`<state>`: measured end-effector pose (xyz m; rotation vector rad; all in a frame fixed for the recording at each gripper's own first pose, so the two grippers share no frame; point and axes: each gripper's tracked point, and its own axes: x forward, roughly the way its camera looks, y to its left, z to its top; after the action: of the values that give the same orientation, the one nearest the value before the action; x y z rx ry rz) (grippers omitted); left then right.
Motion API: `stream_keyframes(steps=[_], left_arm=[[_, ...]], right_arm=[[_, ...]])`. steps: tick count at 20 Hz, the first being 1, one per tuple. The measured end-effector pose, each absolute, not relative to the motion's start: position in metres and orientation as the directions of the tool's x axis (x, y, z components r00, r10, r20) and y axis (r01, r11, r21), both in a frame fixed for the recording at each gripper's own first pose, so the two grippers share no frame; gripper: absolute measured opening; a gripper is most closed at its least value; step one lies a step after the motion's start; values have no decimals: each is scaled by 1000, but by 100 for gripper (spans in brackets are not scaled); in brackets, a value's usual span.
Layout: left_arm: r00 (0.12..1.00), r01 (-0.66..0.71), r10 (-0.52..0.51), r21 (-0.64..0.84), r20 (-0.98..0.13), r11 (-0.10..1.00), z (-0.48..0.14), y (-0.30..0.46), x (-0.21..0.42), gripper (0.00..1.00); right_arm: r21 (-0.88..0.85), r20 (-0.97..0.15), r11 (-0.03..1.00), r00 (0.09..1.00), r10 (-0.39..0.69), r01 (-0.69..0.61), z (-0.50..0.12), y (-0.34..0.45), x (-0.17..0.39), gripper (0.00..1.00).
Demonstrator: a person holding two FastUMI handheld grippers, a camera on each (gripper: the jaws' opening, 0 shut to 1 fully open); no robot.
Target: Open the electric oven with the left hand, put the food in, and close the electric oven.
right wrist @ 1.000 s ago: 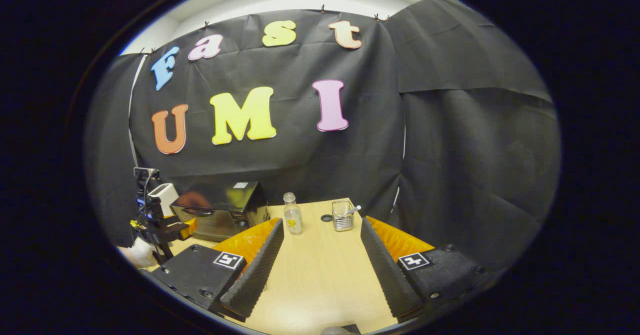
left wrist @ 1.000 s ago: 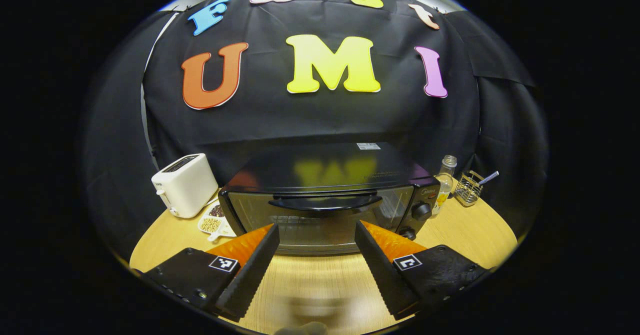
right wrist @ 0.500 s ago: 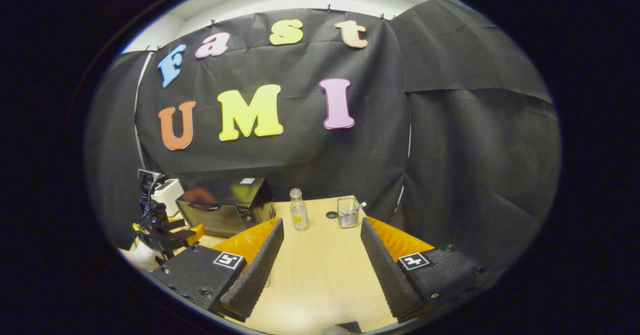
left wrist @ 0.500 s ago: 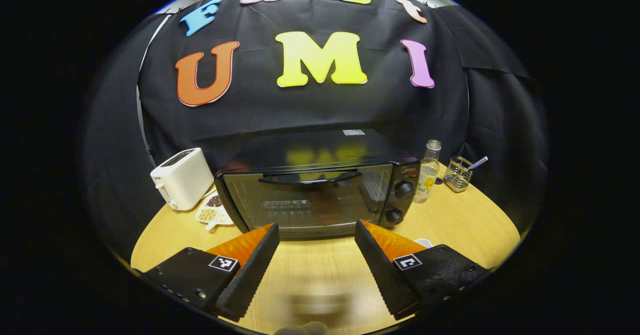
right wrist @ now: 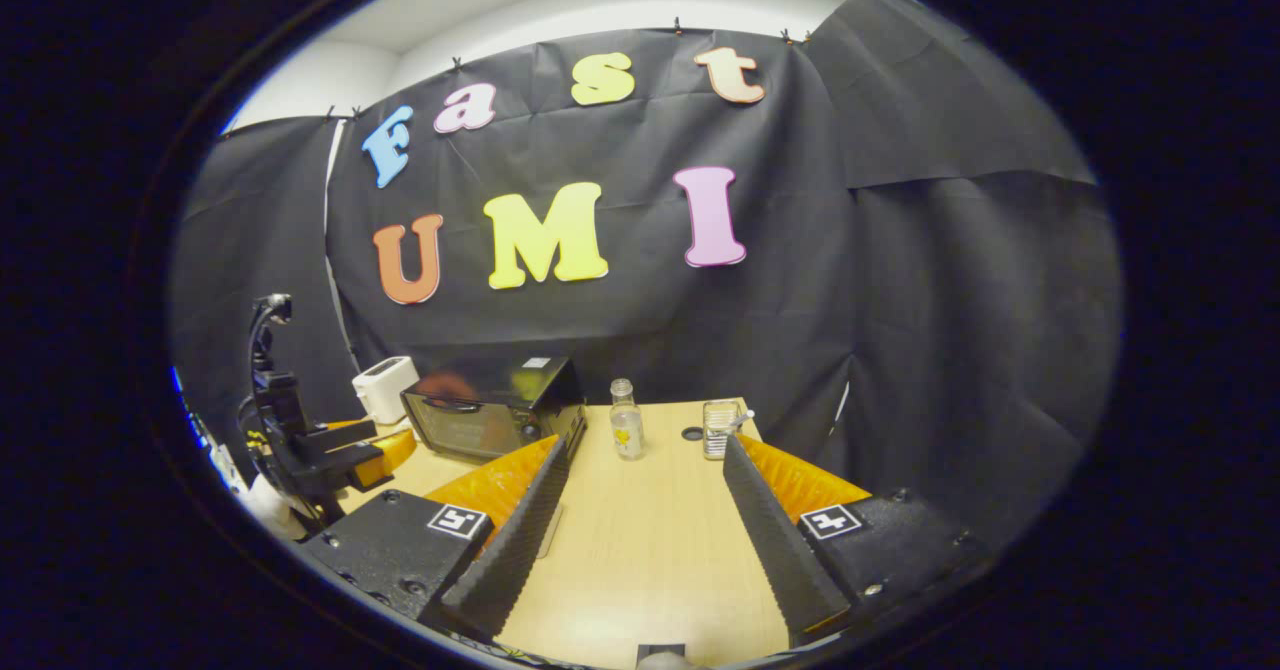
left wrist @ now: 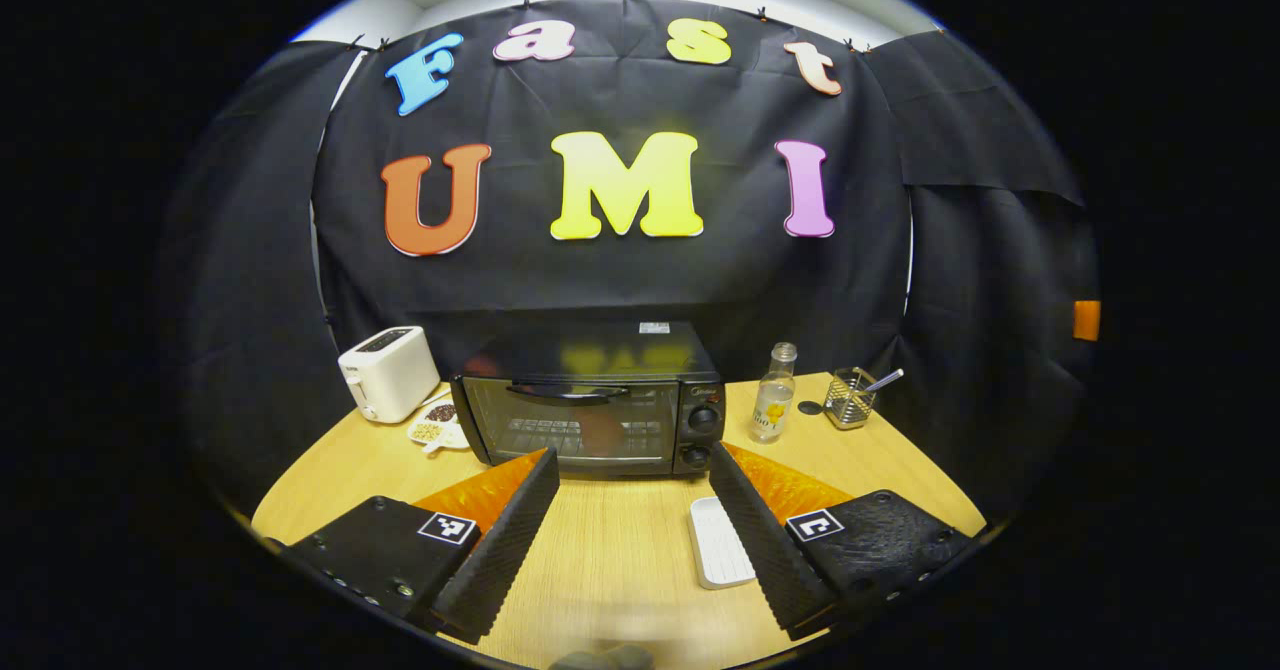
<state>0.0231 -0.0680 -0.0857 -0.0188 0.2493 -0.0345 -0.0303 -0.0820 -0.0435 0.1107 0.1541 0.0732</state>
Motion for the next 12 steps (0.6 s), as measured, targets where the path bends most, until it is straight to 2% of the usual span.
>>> stream_keyframes(steps=[5,12], left_arm=[[991,-24,25,9,-135,1000,-10,-59,-49,96],[995,-87,88,7,-54,996,41,2,-120,96]], right_arm=[[137,-97,983,986,138,-124,-38,-89,-38,99],[84,1,993,996,88,-88,4,-86,-61,100]])
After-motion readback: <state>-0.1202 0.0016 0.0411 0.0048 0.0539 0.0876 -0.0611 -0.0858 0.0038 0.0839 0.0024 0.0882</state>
